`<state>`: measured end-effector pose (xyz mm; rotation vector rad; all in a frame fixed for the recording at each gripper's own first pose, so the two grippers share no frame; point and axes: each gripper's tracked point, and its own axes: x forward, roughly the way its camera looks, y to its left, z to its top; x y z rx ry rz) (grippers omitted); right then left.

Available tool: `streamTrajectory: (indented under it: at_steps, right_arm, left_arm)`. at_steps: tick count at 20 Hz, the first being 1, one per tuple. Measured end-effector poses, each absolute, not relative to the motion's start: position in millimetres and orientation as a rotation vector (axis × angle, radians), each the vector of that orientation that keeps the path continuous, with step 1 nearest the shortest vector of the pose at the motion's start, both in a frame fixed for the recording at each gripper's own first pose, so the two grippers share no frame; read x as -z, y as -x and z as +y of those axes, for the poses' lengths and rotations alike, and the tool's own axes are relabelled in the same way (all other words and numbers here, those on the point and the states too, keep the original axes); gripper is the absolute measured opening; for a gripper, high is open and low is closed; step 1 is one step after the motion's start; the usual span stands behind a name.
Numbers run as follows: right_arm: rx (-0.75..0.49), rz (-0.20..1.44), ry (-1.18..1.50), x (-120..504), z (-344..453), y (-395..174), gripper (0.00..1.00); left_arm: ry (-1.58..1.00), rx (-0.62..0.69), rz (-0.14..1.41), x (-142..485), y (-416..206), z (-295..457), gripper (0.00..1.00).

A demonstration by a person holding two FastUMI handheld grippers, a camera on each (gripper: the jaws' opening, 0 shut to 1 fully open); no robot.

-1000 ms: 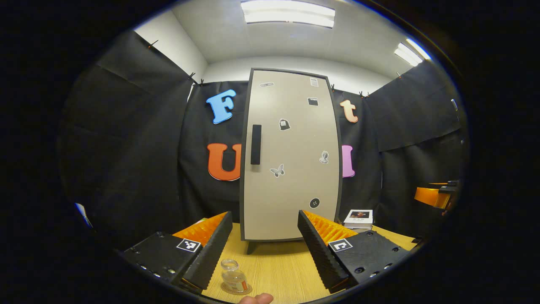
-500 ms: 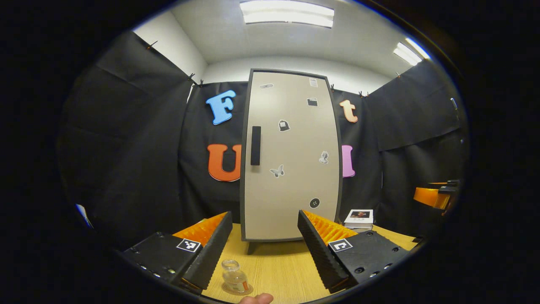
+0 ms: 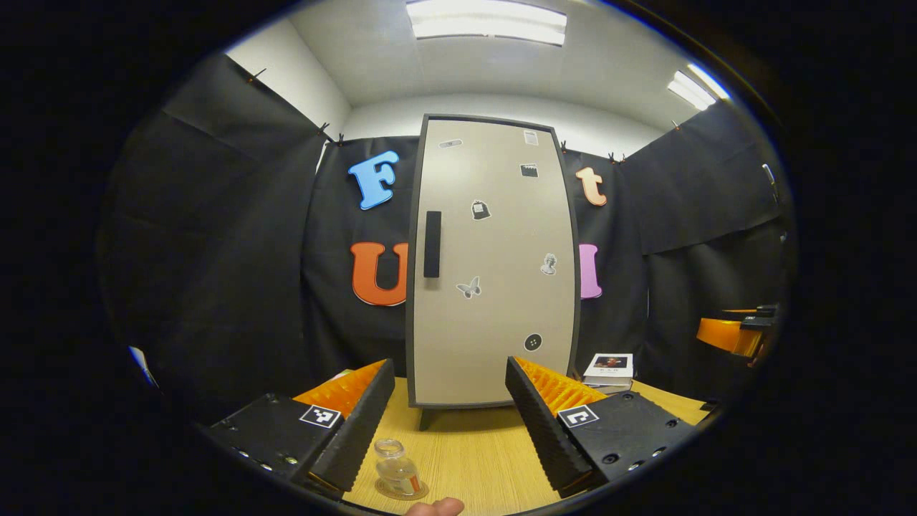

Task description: Open the cabinet door with the right hand, grasp the bottle in the cabinet with the left hand and place it on the coaster, then close the cabinet door with the right hand.

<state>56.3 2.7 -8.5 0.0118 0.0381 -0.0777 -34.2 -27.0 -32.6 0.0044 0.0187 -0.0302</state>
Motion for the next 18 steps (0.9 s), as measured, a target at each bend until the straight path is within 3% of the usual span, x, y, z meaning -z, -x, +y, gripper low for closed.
streamTrajectory:
  at_steps: [7,8,10,11,17,18]
  right_arm:
    - [0.078,0.04,-0.011,8.0,4.3,-61.0,0.96]
    - [0.077,0.039,-0.01,7.4,4.9,-62.4,0.93]
    - [0.073,0.034,-0.012,6.2,6.2,-62.8,1.0]
    - [0.073,0.033,-0.013,6.2,6.7,-62.8,0.96]
    - [0.077,0.021,-0.016,3.7,5.3,-62.2,0.97]
    - [0.076,0.022,-0.017,3.9,5.6,-61.8,0.93]
  left_arm:
    - [0.001,0.04,0.019,31.3,31.9,-29.8,0.94]
    - [0.0,0.042,0.019,32.3,31.9,-30.1,0.94]
    - [-0.006,0.043,0.02,31.6,32.2,-30.1,0.94]
    - [-0.005,0.044,0.017,30.6,32.2,-30.5,0.94]
    - [-0.011,0.052,0.016,29.5,32.0,-32.4,0.94]
    - [-0.011,0.052,0.013,28.4,31.7,-33.0,0.94]
